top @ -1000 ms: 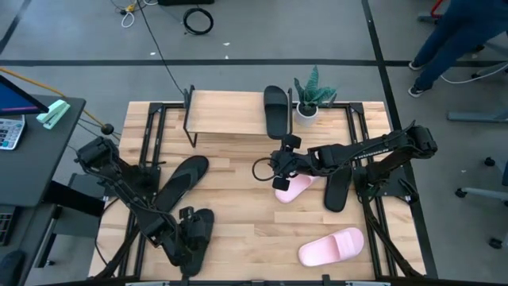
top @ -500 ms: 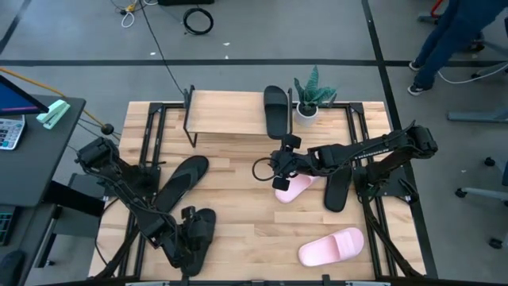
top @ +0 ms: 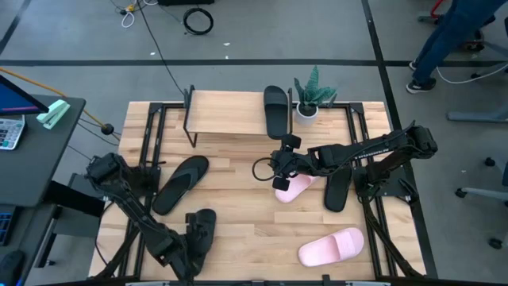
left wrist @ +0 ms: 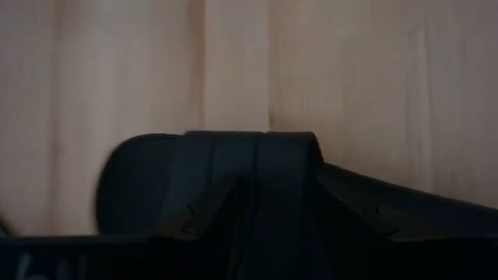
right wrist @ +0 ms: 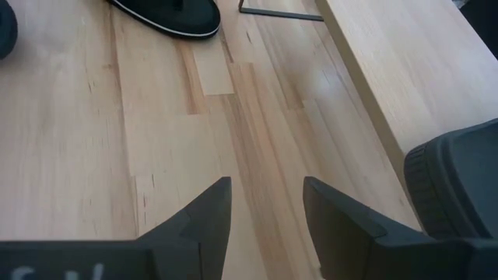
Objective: Pick and place slides into the shelf
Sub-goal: Put the bottom black slide on the shelf
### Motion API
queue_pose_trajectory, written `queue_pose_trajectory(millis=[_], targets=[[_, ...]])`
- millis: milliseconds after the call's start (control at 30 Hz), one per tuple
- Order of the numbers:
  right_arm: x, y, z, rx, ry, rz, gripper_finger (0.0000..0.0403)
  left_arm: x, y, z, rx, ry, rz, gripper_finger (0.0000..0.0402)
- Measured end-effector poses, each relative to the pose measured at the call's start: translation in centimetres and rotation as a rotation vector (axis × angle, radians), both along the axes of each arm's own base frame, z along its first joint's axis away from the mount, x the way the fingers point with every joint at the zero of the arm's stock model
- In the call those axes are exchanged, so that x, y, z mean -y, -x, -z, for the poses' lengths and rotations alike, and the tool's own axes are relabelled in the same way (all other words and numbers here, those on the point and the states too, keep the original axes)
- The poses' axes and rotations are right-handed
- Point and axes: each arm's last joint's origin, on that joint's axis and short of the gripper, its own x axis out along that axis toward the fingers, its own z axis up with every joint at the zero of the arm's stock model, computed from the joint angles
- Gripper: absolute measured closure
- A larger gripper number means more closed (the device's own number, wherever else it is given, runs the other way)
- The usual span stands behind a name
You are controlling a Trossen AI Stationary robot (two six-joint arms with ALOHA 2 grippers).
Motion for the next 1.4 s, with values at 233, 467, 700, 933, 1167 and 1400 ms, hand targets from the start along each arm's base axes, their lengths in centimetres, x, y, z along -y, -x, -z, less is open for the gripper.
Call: queue_pose_trajectory(millis=[233,467,700,933,1167,1400], targets=[[0.0,0.0,0.0,0.001,0.0,0.0,0.0236,1.1,-0.9,0.1,-0.052,-0.079,-0.035,0.023],[0.0,0.0,0.0,0.017,-0.029,0.027,0.0236,1.4,-1.1,2.0,-0.066,-0.145,-0.063,0.023],[0.0,0.0,0.0,0.016,-0.028,0.026,0.0236,0.3,-0.9,2.0,-0.045,-0.285,-0.085,0.0235],[0.0,0.0,0.0,0.014,-0.025,0.023,0.0236,-0.8,-1.7,1.9,-0.06,-0.309,-0.116,0.0345],[0.0,0.0,0.0,0.014,-0.023,0.024,0.0236,-1.5,-3.5,-0.1,-0.08,-0.324,-0.129,0.0381],[0.4,1.1,0.3,-0.082,0.072,0.105,0.0236,-3.5,-6.4,-6.4,0.093,-0.67,-0.069,0.0389]])
